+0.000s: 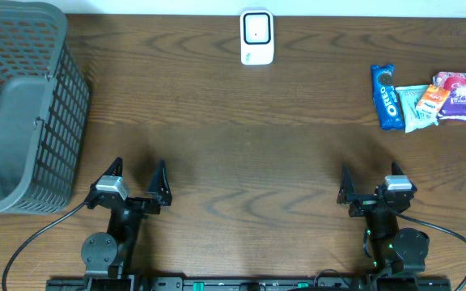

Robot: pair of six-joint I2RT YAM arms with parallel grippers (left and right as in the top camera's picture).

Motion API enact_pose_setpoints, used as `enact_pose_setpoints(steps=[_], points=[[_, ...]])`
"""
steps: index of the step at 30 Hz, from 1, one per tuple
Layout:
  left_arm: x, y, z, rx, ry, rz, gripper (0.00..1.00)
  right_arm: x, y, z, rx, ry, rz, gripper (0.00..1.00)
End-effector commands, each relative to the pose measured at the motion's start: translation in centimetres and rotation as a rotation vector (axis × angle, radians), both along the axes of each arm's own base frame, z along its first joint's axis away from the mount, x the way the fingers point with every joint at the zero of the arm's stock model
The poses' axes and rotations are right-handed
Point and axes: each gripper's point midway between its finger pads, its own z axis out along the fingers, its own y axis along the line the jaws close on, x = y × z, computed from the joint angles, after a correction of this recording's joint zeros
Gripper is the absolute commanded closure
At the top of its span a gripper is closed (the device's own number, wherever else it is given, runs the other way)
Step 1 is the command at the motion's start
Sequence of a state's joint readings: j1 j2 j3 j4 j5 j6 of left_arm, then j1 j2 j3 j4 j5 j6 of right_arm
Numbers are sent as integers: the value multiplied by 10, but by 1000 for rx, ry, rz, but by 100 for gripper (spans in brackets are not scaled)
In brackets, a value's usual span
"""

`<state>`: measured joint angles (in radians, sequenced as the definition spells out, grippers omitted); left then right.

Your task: Scan the item barcode

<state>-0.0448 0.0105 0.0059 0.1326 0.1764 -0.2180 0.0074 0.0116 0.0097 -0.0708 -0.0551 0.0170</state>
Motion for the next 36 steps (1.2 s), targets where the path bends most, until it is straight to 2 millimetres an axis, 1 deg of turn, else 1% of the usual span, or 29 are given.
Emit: enact_pose_setpoints(steps=[1, 3, 9, 14, 17, 22, 36], points=[[0, 5, 3, 52, -22, 28, 2, 0, -1, -1, -11, -1, -3, 1], [1, 9, -5, 65, 8, 40, 2, 0, -1, -1, -11, -1, -3, 1], [-1, 23, -47, 68, 181, 94, 2, 0, -1, -1, -11, -1, -3, 1], [-1, 25, -46, 99, 174, 99, 2, 0, -1, -1, -11, -2, -3, 1], [-1, 20, -46, 159, 164, 68, 2, 0, -1, -1, -11, -1, -3, 1], [-1, 21, -46, 222, 157, 68, 2, 0, -1, -1, -11, -1, -3, 1], [-1, 27, -47, 224, 164, 105, 2, 0, -1, -1, -11, -1, -3, 1]])
